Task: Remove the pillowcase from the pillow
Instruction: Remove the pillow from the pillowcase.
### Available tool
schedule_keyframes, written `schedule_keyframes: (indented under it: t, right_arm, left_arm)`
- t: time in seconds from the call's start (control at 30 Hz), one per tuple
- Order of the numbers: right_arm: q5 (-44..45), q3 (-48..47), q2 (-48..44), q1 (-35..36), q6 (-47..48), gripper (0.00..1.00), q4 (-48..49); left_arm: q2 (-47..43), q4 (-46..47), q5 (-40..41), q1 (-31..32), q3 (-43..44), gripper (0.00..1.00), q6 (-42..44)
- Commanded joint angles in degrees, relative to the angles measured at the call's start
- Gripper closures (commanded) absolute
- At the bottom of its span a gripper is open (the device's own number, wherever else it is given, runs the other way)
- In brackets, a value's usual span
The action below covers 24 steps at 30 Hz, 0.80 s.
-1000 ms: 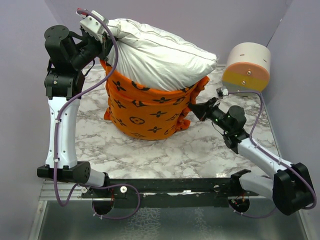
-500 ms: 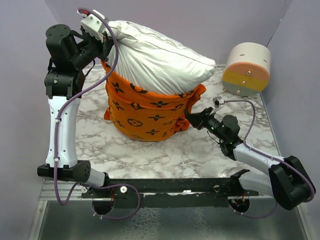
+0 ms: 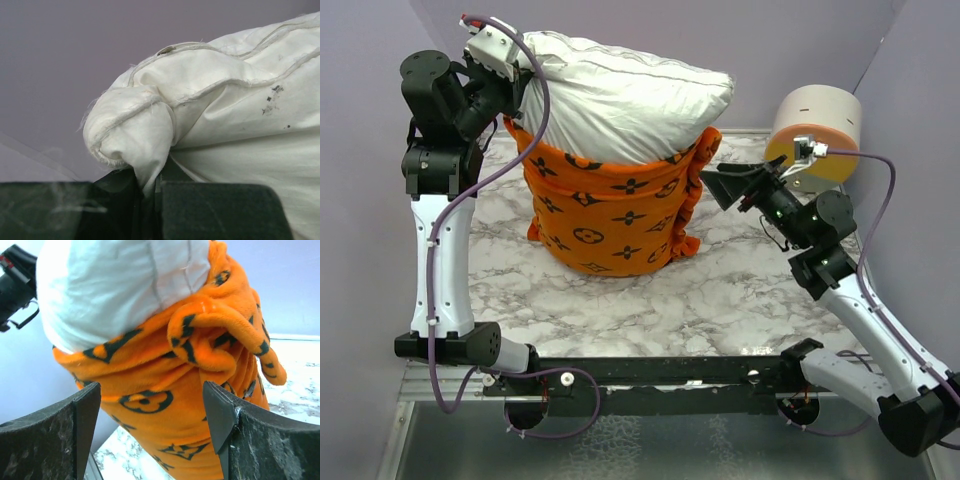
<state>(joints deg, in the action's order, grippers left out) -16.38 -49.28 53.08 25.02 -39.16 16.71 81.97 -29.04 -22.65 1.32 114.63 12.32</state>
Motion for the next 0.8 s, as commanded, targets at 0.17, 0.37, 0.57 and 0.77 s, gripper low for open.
schedule_keyframes:
  t: [0.17, 0.37, 0.57, 0.77]
  right_arm:
    - [7.7, -6.0, 9.5, -0.4, -4.2, 0.27, -0.7]
    - [7.2, -10.0, 14.5, -0.4, -3.9, 0.36, 5.2]
    - [1.3, -11.6, 18.4, -0.4, -4.3, 0.63, 9.9]
    - [3.9, -2.6, 15.9, -0.4, -3.2, 0.99, 8.5]
  left_arm:
    - [-2.7, 1.4, 1.5, -0.4, 0.1, 1.00, 1.7]
    - [-3.0, 1.0, 0.9, -0.4, 0.1, 1.00, 1.9]
    - [-3.0, 0.6, 0.8, -0.3, -0.1, 1.00, 2.3]
    - [-2.3, 2.0, 0.8, -0.4, 1.1, 1.00, 1.1]
